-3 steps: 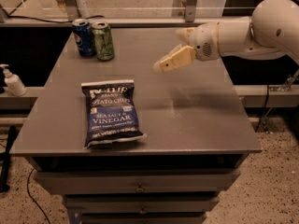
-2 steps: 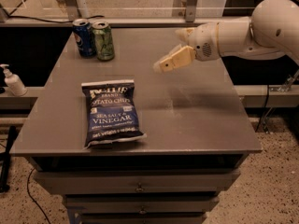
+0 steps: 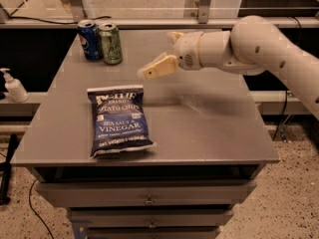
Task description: Knock green can over
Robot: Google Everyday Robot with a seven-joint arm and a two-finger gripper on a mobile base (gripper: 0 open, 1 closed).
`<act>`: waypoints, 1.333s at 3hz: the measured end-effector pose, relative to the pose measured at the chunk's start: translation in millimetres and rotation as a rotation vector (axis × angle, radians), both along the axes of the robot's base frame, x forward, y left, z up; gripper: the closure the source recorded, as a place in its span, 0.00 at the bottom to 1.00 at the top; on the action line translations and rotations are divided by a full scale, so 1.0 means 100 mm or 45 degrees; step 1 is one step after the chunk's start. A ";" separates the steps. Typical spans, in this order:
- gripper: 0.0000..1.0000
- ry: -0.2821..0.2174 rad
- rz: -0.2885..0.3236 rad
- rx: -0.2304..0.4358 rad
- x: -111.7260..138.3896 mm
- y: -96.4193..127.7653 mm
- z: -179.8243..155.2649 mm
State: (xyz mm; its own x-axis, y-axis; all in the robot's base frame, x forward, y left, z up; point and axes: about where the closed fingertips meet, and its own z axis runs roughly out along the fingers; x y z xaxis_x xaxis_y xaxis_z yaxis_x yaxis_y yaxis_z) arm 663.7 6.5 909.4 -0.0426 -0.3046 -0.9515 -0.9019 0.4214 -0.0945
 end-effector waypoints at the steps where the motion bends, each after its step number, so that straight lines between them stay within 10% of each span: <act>1: 0.00 -0.042 -0.042 0.074 0.37 0.40 -0.09; 4: 0.00 -0.054 -0.054 0.276 1.05 1.23 -0.22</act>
Offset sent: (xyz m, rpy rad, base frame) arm 0.1033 0.1186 -0.0090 0.1873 -0.0714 -0.0583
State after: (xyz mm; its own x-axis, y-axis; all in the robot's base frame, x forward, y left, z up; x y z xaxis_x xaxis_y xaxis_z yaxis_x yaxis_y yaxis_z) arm 768.7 129.9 887.0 -0.0092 -0.0914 -0.9958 -0.8802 0.4733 -0.0353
